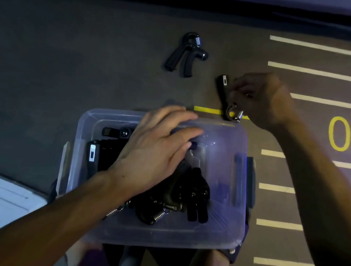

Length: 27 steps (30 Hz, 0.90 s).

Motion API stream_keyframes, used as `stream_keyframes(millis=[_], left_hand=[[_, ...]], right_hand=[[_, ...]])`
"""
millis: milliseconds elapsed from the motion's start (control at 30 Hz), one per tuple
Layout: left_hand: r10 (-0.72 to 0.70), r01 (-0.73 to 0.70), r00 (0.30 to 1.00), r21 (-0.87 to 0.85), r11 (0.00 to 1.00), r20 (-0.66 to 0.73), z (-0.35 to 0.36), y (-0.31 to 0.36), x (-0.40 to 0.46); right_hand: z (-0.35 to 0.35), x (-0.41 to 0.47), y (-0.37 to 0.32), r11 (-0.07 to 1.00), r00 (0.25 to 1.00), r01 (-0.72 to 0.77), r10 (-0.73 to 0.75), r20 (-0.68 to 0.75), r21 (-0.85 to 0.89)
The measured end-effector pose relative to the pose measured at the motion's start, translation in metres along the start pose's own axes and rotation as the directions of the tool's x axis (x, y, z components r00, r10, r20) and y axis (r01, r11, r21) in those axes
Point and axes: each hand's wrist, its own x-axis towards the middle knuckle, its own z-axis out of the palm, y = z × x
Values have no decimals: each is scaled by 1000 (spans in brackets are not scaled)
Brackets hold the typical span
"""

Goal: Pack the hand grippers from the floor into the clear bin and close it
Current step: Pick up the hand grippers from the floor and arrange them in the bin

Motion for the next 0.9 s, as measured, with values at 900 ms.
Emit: stream_keyframes(millis=[900], left_hand=[[-12,19,995,-67,998,95,-3,-24,26]], right_hand=[[37,74,42,961,989,-134,114,-96,-241]])
